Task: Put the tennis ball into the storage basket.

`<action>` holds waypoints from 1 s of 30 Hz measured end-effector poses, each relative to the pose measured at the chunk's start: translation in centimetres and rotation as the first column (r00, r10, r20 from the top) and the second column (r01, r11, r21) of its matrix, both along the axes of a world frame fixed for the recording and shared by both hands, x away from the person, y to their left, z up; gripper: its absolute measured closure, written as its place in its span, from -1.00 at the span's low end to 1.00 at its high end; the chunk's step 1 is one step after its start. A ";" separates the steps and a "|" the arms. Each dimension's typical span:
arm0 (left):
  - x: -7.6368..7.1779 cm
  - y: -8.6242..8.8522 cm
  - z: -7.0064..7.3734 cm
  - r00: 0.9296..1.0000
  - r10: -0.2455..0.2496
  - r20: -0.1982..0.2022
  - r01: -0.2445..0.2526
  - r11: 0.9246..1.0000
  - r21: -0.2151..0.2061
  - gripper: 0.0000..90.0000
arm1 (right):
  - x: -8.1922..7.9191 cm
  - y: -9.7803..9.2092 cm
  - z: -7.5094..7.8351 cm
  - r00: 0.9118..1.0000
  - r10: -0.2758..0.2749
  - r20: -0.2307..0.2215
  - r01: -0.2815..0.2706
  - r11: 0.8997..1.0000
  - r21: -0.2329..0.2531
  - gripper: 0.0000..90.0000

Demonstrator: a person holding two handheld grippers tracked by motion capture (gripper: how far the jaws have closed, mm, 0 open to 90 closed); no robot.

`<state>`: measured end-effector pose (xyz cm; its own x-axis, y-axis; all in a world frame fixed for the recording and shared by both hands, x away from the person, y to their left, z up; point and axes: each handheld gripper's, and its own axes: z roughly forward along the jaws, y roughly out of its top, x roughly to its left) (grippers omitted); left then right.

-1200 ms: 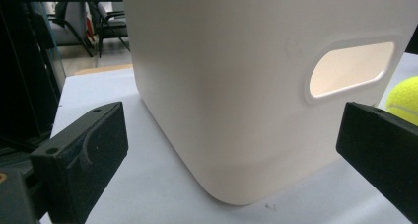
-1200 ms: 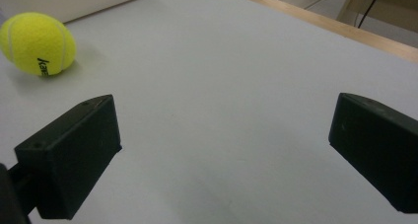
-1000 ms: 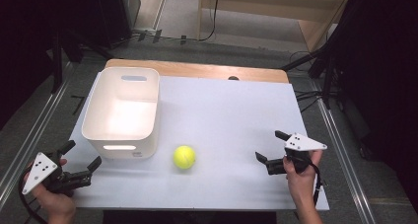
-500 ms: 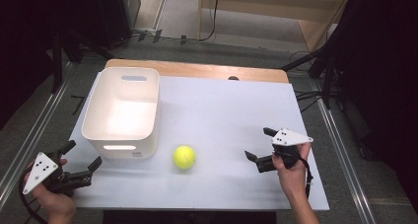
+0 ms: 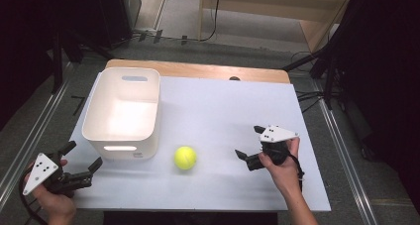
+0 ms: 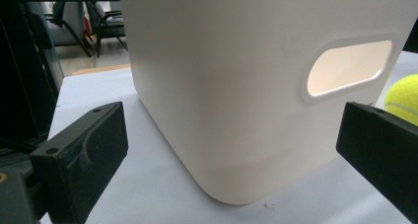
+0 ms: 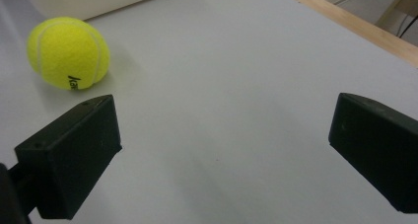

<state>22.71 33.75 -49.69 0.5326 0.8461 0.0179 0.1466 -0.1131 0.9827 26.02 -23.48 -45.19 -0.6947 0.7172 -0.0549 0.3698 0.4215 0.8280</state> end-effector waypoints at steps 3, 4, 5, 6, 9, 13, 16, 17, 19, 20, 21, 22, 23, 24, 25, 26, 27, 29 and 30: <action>0.0 0.0 0.0 1.000 -0.002 0.002 0.002 1.000 -0.002 -1.00 | 0.2 0.4 0.1 1.000 0.023 -0.014 -0.023 1.000 0.010 -1.00; 0.0 0.0 0.0 1.000 -0.001 0.000 0.001 1.000 0.001 -1.00 | 0.3 0.6 0.1 0.999 0.031 -0.017 -0.030 0.999 0.009 -1.00; 0.0 0.0 0.0 1.000 -0.001 0.000 0.001 1.000 -0.001 -1.00 | 0.3 0.8 0.1 0.999 0.031 -0.016 -0.031 1.000 0.003 -1.00; 0.0 0.0 0.0 1.000 -0.001 0.000 0.001 1.000 -0.002 -1.00 | 0.4 1.0 0.2 0.999 0.037 -0.017 -0.037 0.999 0.001 -1.00; 0.0 0.0 0.0 1.000 -0.002 0.000 0.002 1.000 -0.002 -1.00 | 0.5 1.4 0.2 0.998 0.062 -0.026 -0.062 0.998 0.010 -1.00; 0.0 0.0 0.0 1.000 -0.003 0.000 0.003 1.000 -0.002 -1.00 | 0.6 1.9 0.3 0.997 0.074 -0.030 -0.075 0.997 -0.004 -1.00; 0.0 0.0 0.0 1.000 -0.003 -0.001 0.003 1.000 -0.004 -1.00 | 0.8 2.2 0.3 0.996 0.086 -0.035 -0.086 0.996 -0.008 -1.00; 0.0 0.0 0.0 1.000 -0.003 0.000 0.003 1.000 -0.003 -1.00 | 0.9 2.4 0.3 0.995 0.088 -0.037 -0.089 0.996 -0.011 -1.00; 0.0 0.0 0.0 1.000 -0.004 0.000 0.004 1.000 -0.002 -1.00 | 1.0 2.6 0.3 0.995 0.095 -0.042 -0.095 0.995 -0.016 -1.00; 0.0 0.0 0.0 1.000 -0.004 0.000 0.004 1.000 -0.002 -1.00 | 1.0 2.8 0.3 0.994 0.097 -0.043 -0.098 0.995 -0.019 -1.00; 0.0 0.0 0.0 1.000 -0.005 0.000 0.005 1.000 -0.003 -1.00 | 1.0 2.9 0.3 0.994 0.099 -0.048 -0.100 0.995 -0.020 -1.00; 0.0 0.0 0.0 1.000 -0.005 0.000 0.005 1.000 -0.003 -1.00 | 1.1 3.1 0.3 0.993 0.107 -0.047 -0.108 0.994 -0.023 -1.00; 0.0 0.0 0.0 1.000 -0.005 0.000 0.005 1.000 -0.002 -1.00 | 1.1 3.2 0.3 0.993 0.109 -0.049 -0.111 0.994 -0.025 -1.00; 0.0 0.0 0.0 1.000 -0.004 -0.001 0.004 1.000 -0.004 -1.00 | 1.2 3.4 0.3 0.992 0.115 -0.052 -0.116 0.993 -0.027 -1.00; 0.0 0.0 0.0 1.000 -0.004 -0.001 0.004 1.000 -0.003 -1.00 | 1.2 3.6 0.3 0.992 0.116 -0.055 -0.118 0.993 -0.029 -1.00; 0.0 0.0 0.0 1.000 -0.004 -0.001 0.004 1.000 -0.004 -1.00 | 1.3 3.7 0.3 0.991 0.121 -0.056 -0.123 0.992 -0.031 -1.00; 0.0 0.0 0.0 1.000 -0.005 -0.001 0.005 1.000 -0.003 -1.00 | 1.3 3.9 0.4 0.991 0.120 -0.063 -0.122 0.992 -0.028 -1.00; 0.0 0.0 0.0 1.000 -0.005 -0.001 0.005 1.000 -0.004 -1.00 | 1.4 4.2 0.4 0.989 0.134 -0.065 -0.136 0.990 -0.033 -1.00; 0.0 0.0 0.0 1.000 -0.005 0.000 0.005 1.000 -0.004 -1.00 | 1.5 4.4 0.4 0.988 0.139 -0.071 -0.141 0.989 -0.033 -1.00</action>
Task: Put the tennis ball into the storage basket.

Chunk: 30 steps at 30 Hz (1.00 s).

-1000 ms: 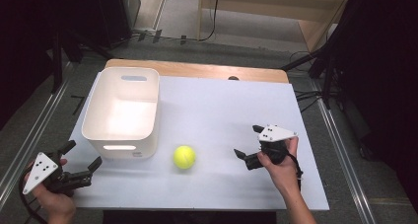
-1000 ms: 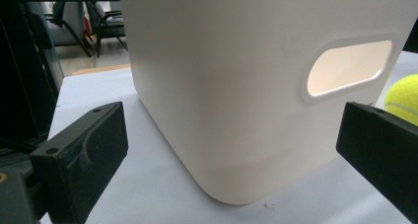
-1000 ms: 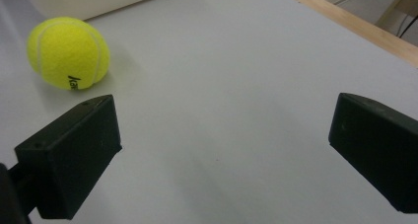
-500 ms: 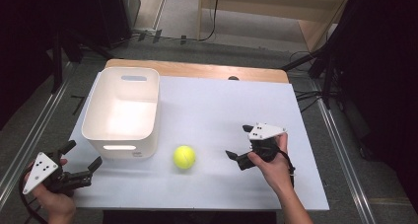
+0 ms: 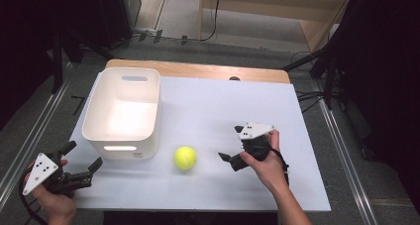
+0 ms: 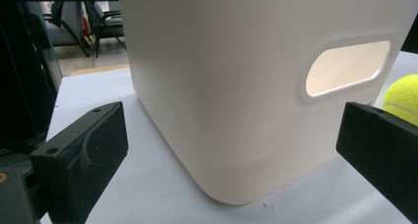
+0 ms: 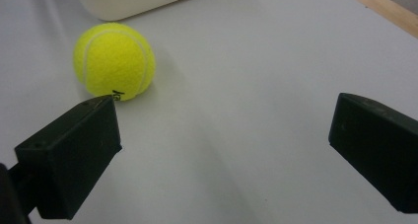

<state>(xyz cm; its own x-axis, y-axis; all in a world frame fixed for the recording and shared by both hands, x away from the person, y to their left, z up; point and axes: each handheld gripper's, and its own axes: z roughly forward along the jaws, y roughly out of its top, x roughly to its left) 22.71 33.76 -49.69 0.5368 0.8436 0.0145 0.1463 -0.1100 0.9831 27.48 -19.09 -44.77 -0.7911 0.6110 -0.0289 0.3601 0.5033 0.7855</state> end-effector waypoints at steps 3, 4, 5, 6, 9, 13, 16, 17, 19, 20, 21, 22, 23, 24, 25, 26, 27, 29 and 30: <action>0.0 0.0 0.0 1.000 0.001 0.000 -0.001 1.000 -0.003 -1.00 | 0.2 0.5 0.0 1.000 0.021 -0.006 -0.021 1.000 -0.010 -1.00; 0.0 0.0 0.0 1.000 0.001 -0.001 -0.001 1.000 -0.002 -1.00 | 0.2 0.7 0.0 1.000 0.023 -0.010 -0.023 1.000 -0.011 -1.00; 0.0 0.0 0.0 1.000 0.001 -0.001 -0.001 1.000 -0.003 -1.00 | 0.2 0.8 0.1 0.999 0.030 -0.012 -0.030 0.999 -0.015 -1.00; 0.0 0.0 0.0 1.000 0.001 -0.001 -0.001 1.000 -0.003 -1.00 | 0.3 1.0 0.0 0.999 0.036 -0.014 -0.036 0.999 -0.015 -1.00; 0.0 0.0 0.0 1.000 0.000 -0.001 0.000 1.000 -0.003 -1.00 | 0.3 1.5 0.0 0.998 0.053 -0.022 -0.053 0.998 -0.023 -1.00; 0.0 0.0 0.0 1.000 -0.001 -0.001 0.001 1.000 -0.003 -1.00 | 0.4 2.1 0.0 0.997 0.072 -0.029 -0.073 0.997 -0.029 -1.00; 0.0 0.0 0.0 1.000 -0.002 0.002 0.002 1.000 -0.003 -1.00 | 0.5 2.5 0.0 0.995 0.090 -0.036 -0.092 0.995 -0.036 -1.00; 0.0 0.0 0.0 1.000 -0.002 0.001 0.002 1.000 -0.003 -1.00 | 0.5 2.7 0.0 0.995 0.095 -0.038 -0.096 0.995 -0.036 -1.00; 0.0 0.0 0.0 1.000 -0.002 0.000 0.002 1.000 -0.004 -1.00 | 0.6 3.1 0.0 0.993 0.109 -0.040 -0.111 0.993 -0.040 -1.00; 0.0 0.0 0.0 1.000 -0.001 -0.001 0.001 1.000 -0.003 -1.00 | 0.6 3.3 0.0 0.993 0.113 -0.043 -0.115 0.992 -0.043 -1.00; 0.0 0.0 0.0 1.000 -0.001 -0.001 0.001 1.000 -0.003 -1.00 | 0.7 3.5 0.0 0.992 0.120 -0.046 -0.122 0.991 -0.045 -1.00; 0.0 0.0 0.0 1.000 -0.001 -0.001 0.001 1.000 -0.003 -1.00 | 0.7 3.7 0.0 0.991 0.126 -0.046 -0.128 0.991 -0.047 -1.00; 0.0 0.0 0.0 1.000 -0.002 0.000 0.002 1.000 -0.002 -1.00 | 0.7 3.8 0.0 0.990 0.129 -0.052 -0.132 0.990 -0.048 -1.00; 0.0 0.0 0.0 1.000 -0.002 -0.001 0.002 1.000 -0.003 -1.00 | 0.8 4.0 -0.1 0.989 0.136 -0.051 -0.138 0.989 -0.050 -1.00; 0.0 0.0 0.0 1.000 -0.002 -0.001 0.002 1.000 -0.003 -1.00 | 0.8 4.2 -0.1 0.989 0.138 -0.054 -0.141 0.989 -0.055 -1.00; 0.0 0.0 0.0 1.000 -0.002 -0.001 0.002 1.000 -0.003 -1.00 | 0.8 4.4 -0.1 0.988 0.143 -0.056 -0.146 0.988 -0.057 -1.00; 0.0 0.0 0.0 1.000 -0.002 0.000 0.002 1.000 -0.004 -1.00 | 0.9 4.6 -0.1 0.988 0.146 -0.055 -0.150 0.987 -0.059 -1.00; 0.0 0.0 0.0 1.000 -0.003 0.000 0.003 1.000 -0.004 -1.00 | 0.9 5.0 -0.2 0.986 0.157 -0.058 -0.160 0.985 -0.064 -1.00; 0.0 0.0 0.0 1.000 -0.003 0.000 0.003 1.000 -0.004 -1.00 | 1.0 5.1 -0.2 0.985 0.161 -0.061 -0.165 0.984 -0.068 -1.00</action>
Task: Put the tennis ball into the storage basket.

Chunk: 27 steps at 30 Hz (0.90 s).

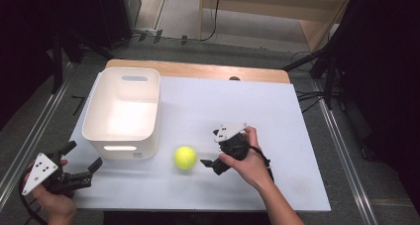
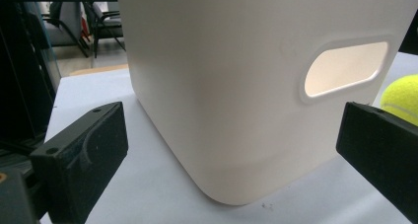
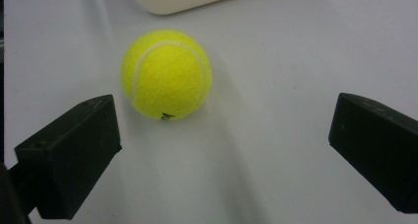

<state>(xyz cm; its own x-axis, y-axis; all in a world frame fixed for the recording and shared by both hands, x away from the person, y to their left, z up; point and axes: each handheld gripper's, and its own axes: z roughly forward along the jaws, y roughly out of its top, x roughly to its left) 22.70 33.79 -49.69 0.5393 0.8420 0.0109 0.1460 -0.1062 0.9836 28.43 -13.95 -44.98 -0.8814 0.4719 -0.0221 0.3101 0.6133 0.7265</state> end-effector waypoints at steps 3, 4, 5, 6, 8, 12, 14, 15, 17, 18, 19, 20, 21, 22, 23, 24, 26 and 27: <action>0.0 0.0 0.0 1.000 0.000 0.000 0.000 1.000 -0.001 -1.00 | 0.1 0.5 0.0 1.000 0.012 -0.004 -0.012 1.000 -0.005 -1.00; 0.0 0.0 0.0 1.000 0.001 0.000 -0.001 1.000 -0.001 -1.00 | 0.1 0.7 -0.1 1.000 0.015 -0.006 -0.015 1.000 -0.006 -1.00; 0.0 0.0 0.0 1.000 0.001 -0.001 -0.001 1.000 0.000 -1.00 | 0.1 0.8 -0.1 1.000 0.019 -0.007 -0.019 1.000 -0.008 -1.00; 0.0 0.0 0.0 1.000 0.000 0.000 0.000 1.000 -0.001 -1.00 | 0.1 1.0 -0.1 1.000 0.023 -0.008 -0.023 1.000 -0.009 -1.00; 0.0 0.0 0.0 1.000 0.000 0.001 0.000 1.000 0.002 -1.00 | 0.2 1.2 -0.1 1.000 0.028 -0.013 -0.029 1.000 -0.011 -1.00; 0.0 0.0 0.0 1.000 -0.001 0.000 0.001 1.000 0.002 -1.00 | 0.2 1.7 -0.3 0.998 0.046 -0.030 -0.047 0.999 -0.016 -1.00; 0.0 0.0 0.0 1.000 -0.001 0.000 0.001 1.000 0.002 -1.00 | 0.3 1.9 -0.4 0.998 0.050 -0.040 -0.051 0.999 -0.019 -1.00; 0.0 0.0 0.0 1.000 -0.001 0.001 0.001 1.000 0.003 -1.00 | 0.3 2.0 -0.4 0.997 0.060 -0.044 -0.061 0.998 -0.020 -1.00; 0.0 0.0 0.0 1.000 -0.004 0.002 0.004 1.000 0.004 -1.00 | 0.4 2.2 -0.5 0.997 0.061 -0.044 -0.062 0.998 -0.029 -1.00; 0.0 0.0 0.0 1.000 -0.004 0.001 0.004 1.000 0.004 -1.00 | 0.4 2.4 -0.6 0.997 0.063 -0.050 -0.064 0.997 -0.031 -1.00; 0.0 0.0 0.0 1.000 -0.004 0.002 0.004 1.000 0.004 -1.00 | 0.4 2.5 -0.6 0.997 0.063 -0.052 -0.065 0.997 -0.029 -1.00; 0.0 0.0 0.0 1.000 0.000 0.000 0.000 1.000 0.002 -1.00 | 0.5 2.6 -0.6 0.996 0.066 -0.056 -0.068 0.997 -0.034 -1.00; 0.0 0.0 0.0 1.000 0.000 0.001 0.000 1.000 0.001 -1.00 | 0.5 2.8 -0.7 0.996 0.068 -0.054 -0.070 0.997 -0.033 -1.00; 0.0 0.0 0.0 1.000 0.000 0.000 0.000 1.000 0.000 -1.00 | 0.5 3.0 -0.7 0.996 0.070 -0.058 -0.072 0.997 -0.039 -1.00; 0.0 0.0 0.0 1.000 0.001 0.001 -0.001 1.000 -0.001 -1.00 | 0.6 3.2 -0.7 0.996 0.077 -0.055 -0.079 0.996 -0.040 -1.00; 0.0 0.0 0.0 1.000 0.002 0.001 -0.002 1.000 -0.001 -1.00 | 0.6 3.3 -0.8 0.995 0.081 -0.058 -0.084 0.996 -0.039 -1.00; 0.0 0.0 0.0 1.000 0.001 0.000 -0.001 1.000 0.000 -1.00 | 0.6 3.7 -0.8 0.994 0.087 -0.062 -0.090 0.995 -0.047 -1.00; 0.0 0.0 0.0 1.000 0.001 0.001 -0.001 1.000 -0.001 -1.00 | 0.7 3.9 -0.9 0.993 0.095 -0.064 -0.098 0.994 -0.049 -1.00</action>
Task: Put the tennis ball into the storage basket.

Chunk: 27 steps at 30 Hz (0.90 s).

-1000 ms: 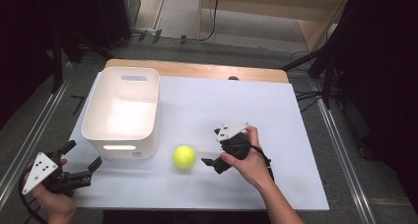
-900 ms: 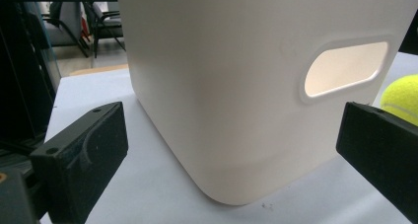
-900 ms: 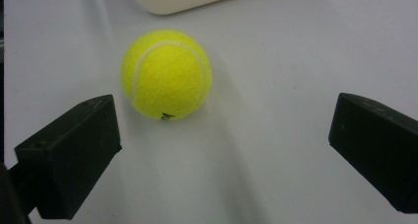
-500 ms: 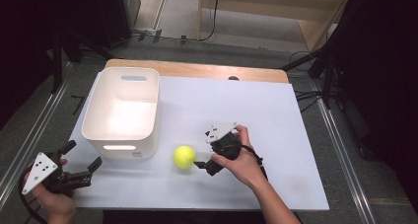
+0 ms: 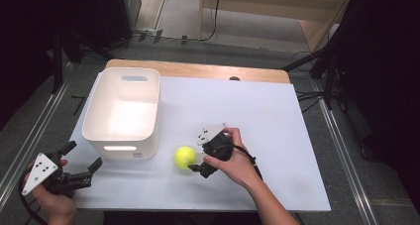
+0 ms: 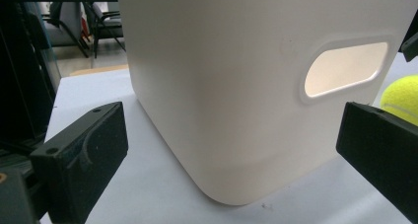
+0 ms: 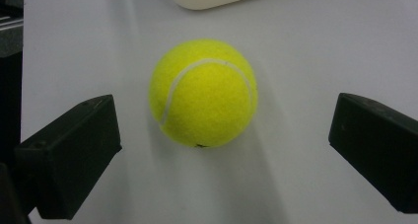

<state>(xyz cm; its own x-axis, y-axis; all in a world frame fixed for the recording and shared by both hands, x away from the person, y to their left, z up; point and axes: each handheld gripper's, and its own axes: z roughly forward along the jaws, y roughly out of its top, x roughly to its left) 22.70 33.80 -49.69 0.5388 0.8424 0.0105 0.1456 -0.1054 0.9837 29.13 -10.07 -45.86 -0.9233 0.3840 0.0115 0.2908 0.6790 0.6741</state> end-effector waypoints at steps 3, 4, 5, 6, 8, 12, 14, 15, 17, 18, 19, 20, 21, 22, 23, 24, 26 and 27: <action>0.0 0.0 0.0 1.000 0.001 0.000 -0.001 1.000 -0.001 -1.00 | 0.1 0.5 -0.1 1.000 0.015 -0.003 -0.015 1.000 -0.009 -1.00; 0.0 0.0 0.0 1.000 0.000 0.001 0.000 1.000 -0.004 -1.00 | 0.1 0.7 -0.2 1.000 0.020 -0.007 -0.020 1.000 -0.010 -1.00; 0.0 0.0 0.0 1.000 0.000 0.001 0.000 1.000 -0.005 -1.00 | 0.2 0.9 -0.3 1.000 0.025 -0.010 -0.026 1.000 -0.014 -1.00; 0.0 0.0 0.0 1.000 0.000 0.001 0.000 1.000 -0.004 -1.00 | 0.2 1.1 -0.3 1.000 0.028 -0.012 -0.029 0.999 -0.017 -1.00; 0.0 0.0 0.0 1.000 0.001 0.001 -0.001 1.000 -0.004 -1.00 | 0.3 1.4 -0.5 0.999 0.038 -0.017 -0.039 0.999 -0.026 -1.00; 0.0 0.0 0.0 1.000 0.000 0.002 0.000 1.000 -0.004 -1.00 | 0.4 2.0 -0.8 0.998 0.055 -0.028 -0.056 0.998 -0.032 -1.00; 0.0 0.0 0.0 1.000 -0.001 0.001 0.001 1.000 -0.004 -1.00 | 0.3 2.3 -1.0 0.998 0.055 -0.041 -0.057 0.997 -0.042 -1.00; 0.0 0.0 0.0 1.000 -0.001 0.001 0.001 1.000 -0.004 -1.00 | 0.4 2.4 -1.1 0.997 0.062 -0.039 -0.064 0.997 -0.042 -1.00; 0.0 0.0 0.0 1.000 -0.001 0.001 0.001 1.000 0.000 -1.00 | 0.4 2.7 -1.3 0.997 0.060 -0.048 -0.063 0.997 -0.052 -1.00; 0.0 0.0 0.0 1.000 -0.001 0.001 0.001 1.000 0.000 -1.00 | 0.4 2.8 -1.4 0.996 0.067 -0.051 -0.069 0.996 -0.050 -1.00; 0.0 0.0 0.0 1.000 -0.001 0.001 0.001 1.000 0.001 -1.00 | 0.4 2.9 -1.4 0.997 0.065 -0.051 -0.068 0.996 -0.056 -1.00; 0.0 0.0 0.0 1.000 -0.003 0.001 0.003 1.000 0.003 -1.00 | 0.4 3.0 -1.5 0.996 0.065 -0.053 -0.068 0.996 -0.059 -1.00; 0.0 0.0 0.0 1.000 -0.003 0.001 0.003 1.000 0.002 -1.00 | 0.5 3.1 -1.6 0.996 0.072 -0.054 -0.075 0.995 -0.060 -1.00; 0.0 0.0 0.0 1.000 -0.004 0.001 0.004 1.000 0.003 -1.00 | 0.5 3.2 -1.7 0.996 0.075 -0.051 -0.079 0.994 -0.071 -1.00; 0.0 0.0 0.0 1.000 -0.003 0.001 0.003 1.000 0.002 -1.00 | 0.5 3.3 -1.7 0.995 0.076 -0.058 -0.080 0.994 -0.072 -1.00; 0.0 0.0 0.0 1.000 -0.003 0.001 0.003 1.000 0.002 -1.00 | 0.6 3.4 -1.8 0.996 0.076 -0.050 -0.080 0.994 -0.081 -1.00; 0.0 0.0 0.0 1.000 -0.007 0.002 0.007 1.000 0.005 -1.00 | 0.6 3.6 -1.9 0.997 0.068 -0.047 -0.072 0.994 -0.088 -0.90; 0.0 0.0 0.0 1.000 -0.006 0.002 0.006 1.000 0.007 -1.00 | 0.7 3.6 -1.9 0.997 0.059 -0.052 -0.064 0.993 -0.096 -0.89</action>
